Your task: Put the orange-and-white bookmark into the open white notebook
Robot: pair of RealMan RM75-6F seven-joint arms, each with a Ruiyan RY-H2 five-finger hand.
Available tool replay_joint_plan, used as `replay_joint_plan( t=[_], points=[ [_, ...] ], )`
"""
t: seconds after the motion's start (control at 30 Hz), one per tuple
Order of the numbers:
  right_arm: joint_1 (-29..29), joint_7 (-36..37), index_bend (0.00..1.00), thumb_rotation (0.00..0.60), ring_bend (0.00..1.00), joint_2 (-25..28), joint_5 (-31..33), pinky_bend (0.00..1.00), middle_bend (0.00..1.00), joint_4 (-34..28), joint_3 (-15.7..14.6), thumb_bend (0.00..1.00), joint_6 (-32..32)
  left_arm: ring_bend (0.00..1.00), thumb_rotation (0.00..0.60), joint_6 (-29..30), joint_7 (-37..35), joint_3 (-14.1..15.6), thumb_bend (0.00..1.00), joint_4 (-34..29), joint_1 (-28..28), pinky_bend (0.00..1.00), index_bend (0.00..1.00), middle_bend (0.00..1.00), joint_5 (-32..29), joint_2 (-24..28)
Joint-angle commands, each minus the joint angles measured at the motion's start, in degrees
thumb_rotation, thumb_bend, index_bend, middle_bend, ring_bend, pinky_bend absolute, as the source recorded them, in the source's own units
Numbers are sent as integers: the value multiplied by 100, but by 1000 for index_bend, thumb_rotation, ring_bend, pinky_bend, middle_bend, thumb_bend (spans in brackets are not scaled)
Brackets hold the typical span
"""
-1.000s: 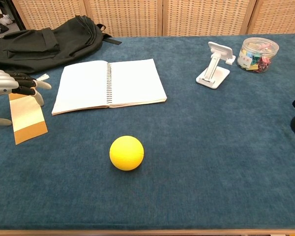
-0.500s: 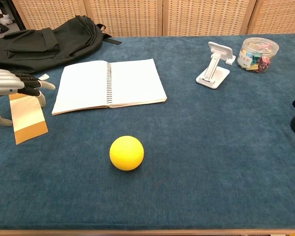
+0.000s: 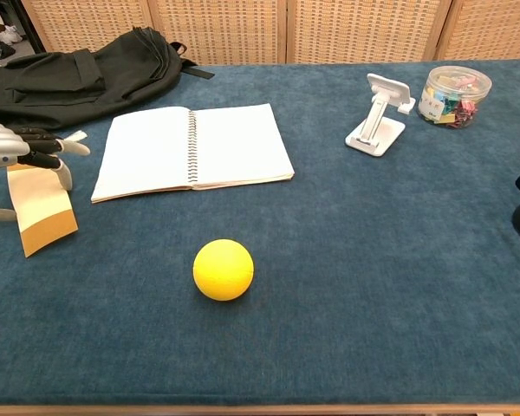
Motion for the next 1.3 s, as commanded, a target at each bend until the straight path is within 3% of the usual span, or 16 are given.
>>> replay_joint_plan(
  t=[0.03,0.23,0.47,0.6,0.73,1.0,1.13,1.3],
  points=[
    [-3,2,0,600,0,6,-7,0,0,-12,-1,0,8,0,600,101,60,-41,270,-3,19,0,725,0,-17,14],
    [-17,25,0,600,0,34,-20,0,0,-50,5,0,38,0,600,540,322,-240,269,-145,9,0,725,0,-60,157],
    [-21,55,0,600,0,61,-21,0,0,-78,9,0,36,0,600,1179,1311,-705,269,-560,-267,0,725,0,-56,499],
    [-6,56,0,600,0,52,-17,0,0,-70,4,0,0,0,600,873,1302,-1056,268,-840,-791,0,725,0,-182,679],
    [13,15,0,600,0,20,39,0,0,-30,31,0,-35,0,600,476,1651,-1274,266,-580,-1478,0,725,0,-50,568],
    [27,-28,0,600,0,-14,254,0,0,81,148,0,-86,0,600,-510,1603,-1178,266,581,-2317,0,725,0,113,-298],
    [27,-41,0,600,0,-33,343,0,0,150,169,0,-130,0,600,-780,1176,-924,266,1243,-2388,0,725,0,195,-911],
    [34,-39,0,600,0,-47,429,0,0,212,185,0,-198,0,600,-713,611,-664,266,1677,-2277,0,725,0,271,-1369]
  ],
)
